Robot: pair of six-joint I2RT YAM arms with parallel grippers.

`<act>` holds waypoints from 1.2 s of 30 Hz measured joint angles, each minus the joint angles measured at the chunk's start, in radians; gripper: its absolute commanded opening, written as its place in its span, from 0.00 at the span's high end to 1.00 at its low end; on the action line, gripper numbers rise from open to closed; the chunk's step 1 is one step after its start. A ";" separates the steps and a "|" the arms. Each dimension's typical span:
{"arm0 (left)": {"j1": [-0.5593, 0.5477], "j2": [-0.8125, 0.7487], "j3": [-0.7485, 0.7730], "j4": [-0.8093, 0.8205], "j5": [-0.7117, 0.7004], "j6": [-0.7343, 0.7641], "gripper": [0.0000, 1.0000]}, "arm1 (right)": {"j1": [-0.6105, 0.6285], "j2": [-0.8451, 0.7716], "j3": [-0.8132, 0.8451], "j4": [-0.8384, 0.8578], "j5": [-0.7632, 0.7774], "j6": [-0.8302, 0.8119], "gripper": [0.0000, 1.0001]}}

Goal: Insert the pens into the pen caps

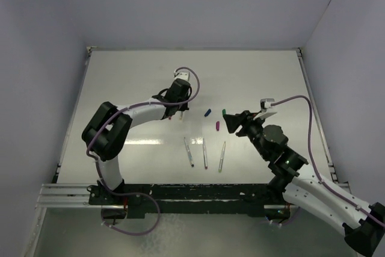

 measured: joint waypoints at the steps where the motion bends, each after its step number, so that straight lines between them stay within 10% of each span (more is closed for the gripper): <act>1: 0.003 0.017 0.009 -0.006 -0.005 -0.005 0.98 | 0.000 0.004 -0.001 0.000 0.000 0.002 0.40; 36: 0.061 0.181 0.160 -0.085 -0.072 -0.006 0.67 | 0.000 0.054 -0.016 0.014 -0.011 0.016 0.41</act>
